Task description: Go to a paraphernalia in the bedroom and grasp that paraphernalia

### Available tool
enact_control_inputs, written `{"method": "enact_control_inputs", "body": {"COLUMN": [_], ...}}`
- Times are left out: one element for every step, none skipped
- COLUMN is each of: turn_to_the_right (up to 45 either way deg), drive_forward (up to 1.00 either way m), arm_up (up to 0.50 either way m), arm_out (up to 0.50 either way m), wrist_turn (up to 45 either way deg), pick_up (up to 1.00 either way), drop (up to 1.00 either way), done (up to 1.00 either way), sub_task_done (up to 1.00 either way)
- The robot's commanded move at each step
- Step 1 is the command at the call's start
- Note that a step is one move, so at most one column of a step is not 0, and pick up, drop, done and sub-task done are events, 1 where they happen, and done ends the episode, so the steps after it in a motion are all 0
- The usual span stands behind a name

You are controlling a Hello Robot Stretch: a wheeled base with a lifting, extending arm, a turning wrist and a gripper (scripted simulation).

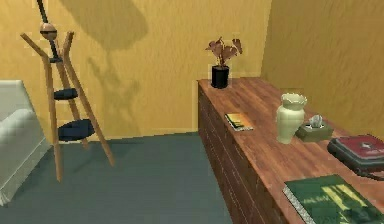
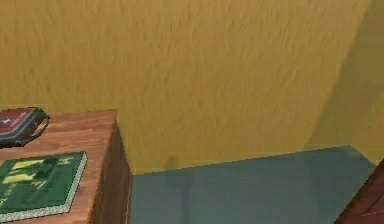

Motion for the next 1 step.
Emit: {"method": "enact_control_inputs", "body": {"turn_to_the_right": [0.0], "drive_forward": [0.20], "arm_up": [0.00], "arm_out": [0.00], "wrist_turn": [0.0], "pick_up": [0.00], "drop": [0.00], "done": [0.00], "sub_task_done": [0.00]}}
